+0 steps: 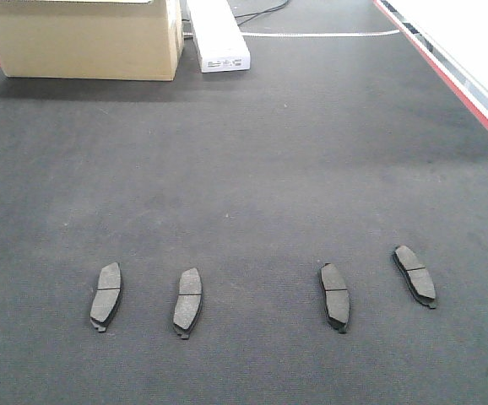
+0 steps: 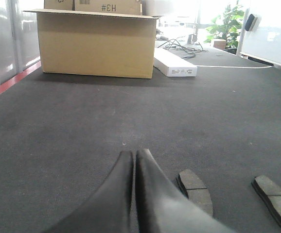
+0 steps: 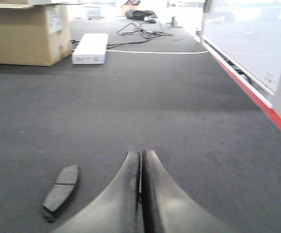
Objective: Move and align brake pads A on conveyor
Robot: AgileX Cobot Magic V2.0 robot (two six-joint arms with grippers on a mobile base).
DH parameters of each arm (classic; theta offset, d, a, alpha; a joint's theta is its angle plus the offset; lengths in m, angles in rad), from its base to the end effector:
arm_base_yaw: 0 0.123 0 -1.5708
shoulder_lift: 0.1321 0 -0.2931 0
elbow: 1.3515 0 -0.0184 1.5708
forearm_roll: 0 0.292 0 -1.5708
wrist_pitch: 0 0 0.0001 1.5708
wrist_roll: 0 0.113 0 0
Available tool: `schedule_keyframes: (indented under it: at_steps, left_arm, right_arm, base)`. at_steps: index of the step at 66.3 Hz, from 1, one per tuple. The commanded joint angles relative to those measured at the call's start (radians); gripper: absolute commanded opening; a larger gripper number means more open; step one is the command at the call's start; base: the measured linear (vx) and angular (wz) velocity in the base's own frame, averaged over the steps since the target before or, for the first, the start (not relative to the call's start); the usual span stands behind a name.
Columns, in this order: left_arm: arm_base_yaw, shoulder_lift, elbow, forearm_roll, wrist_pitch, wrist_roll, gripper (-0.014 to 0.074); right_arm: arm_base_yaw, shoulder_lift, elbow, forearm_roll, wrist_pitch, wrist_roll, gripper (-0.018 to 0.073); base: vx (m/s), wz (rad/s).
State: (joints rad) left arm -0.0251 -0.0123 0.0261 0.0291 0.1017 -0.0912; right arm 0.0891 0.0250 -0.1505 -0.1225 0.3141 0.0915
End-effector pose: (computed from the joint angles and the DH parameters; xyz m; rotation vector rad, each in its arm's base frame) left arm 0.1118 -0.0025 0.1945 -0.0320 1.5991 -0.0655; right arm 0.1044 0.0050 0.2372 -0.0668 1.6686 0.0169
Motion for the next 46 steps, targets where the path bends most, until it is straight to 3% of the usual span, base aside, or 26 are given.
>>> schedule_keyframes:
  at_steps: [1, 9, 36, 46]
  left_arm:
    - [-0.003, -0.015, 0.018, -0.006, -0.076, -0.002, -0.0006]
    - [-0.003, -0.015, 0.018, -0.006, -0.076, -0.002, -0.0006]
    - [-0.003, -0.014, 0.018, -0.006, -0.076, -0.002, -0.0006]
    - [-0.003, -0.014, 0.018, -0.006, -0.076, -0.002, -0.0006]
  right_arm:
    - [-0.033, 0.007, 0.069, -0.017, -0.206, -0.012, -0.0011]
    - [-0.053, 0.005, 0.193, -0.015, -0.353, -0.024, -0.0011]
    - [-0.088, -0.048, 0.191, -0.050, -0.345, -0.039, -0.0011]
    - [-0.088, -0.048, 0.191, -0.003, -0.345, -0.034, -0.0011]
  base:
    - [0.00, 0.00]
    - [0.00, 0.00]
    - [0.00, 0.00]
    - [0.00, 0.00]
